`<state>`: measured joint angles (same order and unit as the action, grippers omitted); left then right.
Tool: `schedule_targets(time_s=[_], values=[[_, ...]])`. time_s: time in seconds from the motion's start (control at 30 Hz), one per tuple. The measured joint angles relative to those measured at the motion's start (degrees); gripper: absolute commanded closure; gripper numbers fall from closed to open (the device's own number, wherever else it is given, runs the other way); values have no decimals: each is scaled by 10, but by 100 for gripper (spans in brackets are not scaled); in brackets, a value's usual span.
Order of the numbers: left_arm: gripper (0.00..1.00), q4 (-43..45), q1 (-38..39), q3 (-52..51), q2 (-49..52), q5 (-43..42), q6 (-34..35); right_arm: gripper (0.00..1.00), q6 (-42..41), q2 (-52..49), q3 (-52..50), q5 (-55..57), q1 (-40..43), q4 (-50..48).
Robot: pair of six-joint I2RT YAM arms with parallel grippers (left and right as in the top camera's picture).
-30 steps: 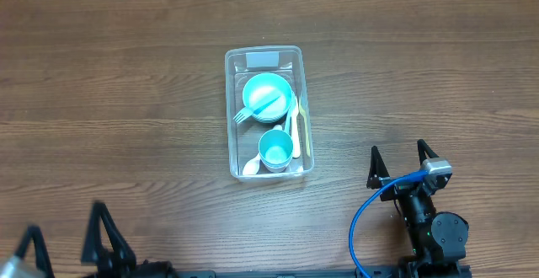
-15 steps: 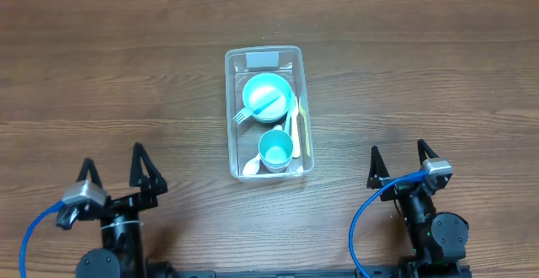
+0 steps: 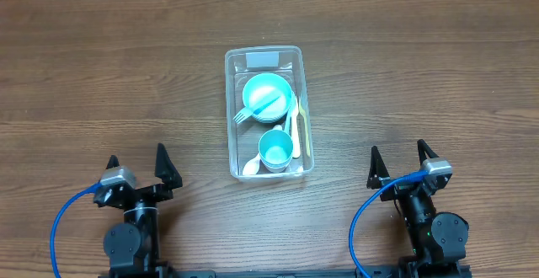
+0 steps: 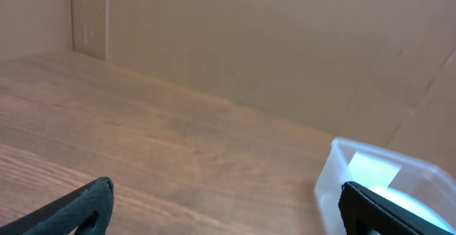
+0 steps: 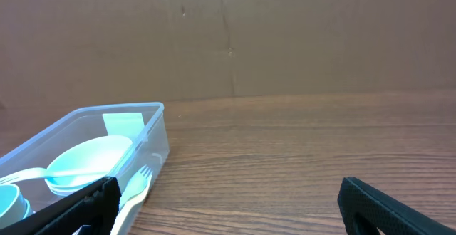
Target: Pack container
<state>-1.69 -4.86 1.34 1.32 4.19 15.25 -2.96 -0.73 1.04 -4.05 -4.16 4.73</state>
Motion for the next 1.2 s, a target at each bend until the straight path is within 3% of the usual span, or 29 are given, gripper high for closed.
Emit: schedule_targets(time_s=[0.37, 1.2], values=[[0, -15, 0, -7, 0, -5, -155, 0, 0, 0, 0, 0, 0, 0], [0, -26, 0, -7, 0, -5, -169, 0, 0, 0, 0, 0, 0, 0]])
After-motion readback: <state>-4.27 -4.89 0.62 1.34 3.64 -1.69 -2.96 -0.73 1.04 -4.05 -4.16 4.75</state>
